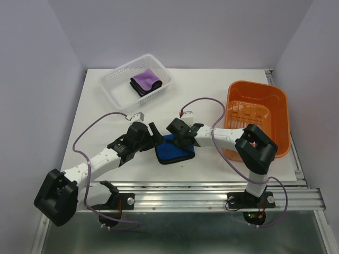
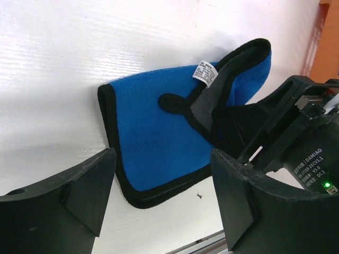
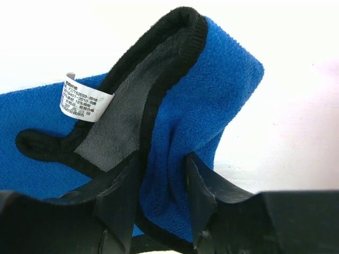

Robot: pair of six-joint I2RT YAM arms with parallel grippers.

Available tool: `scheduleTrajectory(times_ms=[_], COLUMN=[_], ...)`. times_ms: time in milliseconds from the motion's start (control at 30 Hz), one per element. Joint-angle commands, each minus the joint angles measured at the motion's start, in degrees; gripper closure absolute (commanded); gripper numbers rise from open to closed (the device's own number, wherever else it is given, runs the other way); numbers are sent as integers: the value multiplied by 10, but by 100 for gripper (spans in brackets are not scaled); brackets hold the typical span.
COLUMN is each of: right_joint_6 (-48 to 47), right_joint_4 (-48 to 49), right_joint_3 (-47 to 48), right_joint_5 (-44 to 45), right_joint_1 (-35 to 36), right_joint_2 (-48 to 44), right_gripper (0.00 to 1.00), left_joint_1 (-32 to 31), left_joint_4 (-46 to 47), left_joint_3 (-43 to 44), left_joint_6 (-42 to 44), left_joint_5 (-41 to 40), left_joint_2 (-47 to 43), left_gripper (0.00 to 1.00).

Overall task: Fold and stack the towels
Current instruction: Flatten out the crumpled towel

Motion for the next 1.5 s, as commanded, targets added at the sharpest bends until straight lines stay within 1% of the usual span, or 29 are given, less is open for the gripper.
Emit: scheduleTrajectory(times_ms=[0, 33, 67, 267, 300, 333, 567, 633, 667, 767, 900, 933, 967, 1033, 1067, 1233, 1467], right_joint_6=[16, 14, 14, 19, 20, 25, 51, 55, 57, 57, 49, 47, 43, 40, 40, 46, 41], right_joint_4=[-12, -13, -14, -32, -34, -43, -63, -70, -71, -66, -53, -42, -37, -28, -25, -17, 11], right_joint_3=[9, 8, 9, 7, 4, 3, -21, -27, -30, -45, -65, -70, -79, -83, -88, -102, -126], right_joint_5=[30, 29, 29, 42, 44, 49, 67, 74, 74, 76, 67, 61, 57, 46, 45, 46, 33], right_joint_1=[5, 5, 5, 5, 5, 5, 5, 5, 5, 5, 5, 5, 4, 3, 3, 2, -2], right_joint_2=[-21, -23, -25, -35, -36, -38, -59, -65, -69, -84, -96, -99, -100, -100, -100, -111, -139], right_gripper=[57, 54, 48, 48, 51, 52, 52, 51, 47, 44, 55, 56, 62, 65, 71, 71, 74], left_joint_1=[-4, -4, -4, -17, -18, -20, -39, -44, -46, -54, -69, -70, -76, -80, -86, -99, -111], left_joint_4=[17, 18, 20, 30, 31, 33, 36, 36, 36, 35, 24, 19, 9, -3, -20, -69, -68], left_joint_3=[35, 38, 45, 68, 71, 74, 106, 115, 119, 135, 164, 170, 180, 192, 203, 229, 244], left_joint_6=[17, 17, 21, 27, 28, 30, 35, 38, 39, 41, 46, 46, 45, 45, 43, 30, 30], left_joint_5=[-5, -3, -2, 5, 5, 7, 9, 10, 11, 10, 3, -7, -10, -24, -32, -83, -81], left_joint_2=[17, 25, 29, 63, 68, 80, 127, 144, 151, 176, 218, 236, 244, 264, 270, 296, 323], left_gripper=[17, 17, 17, 17, 17, 17, 18, 18, 18, 18, 19, 20, 20, 20, 20, 20, 21])
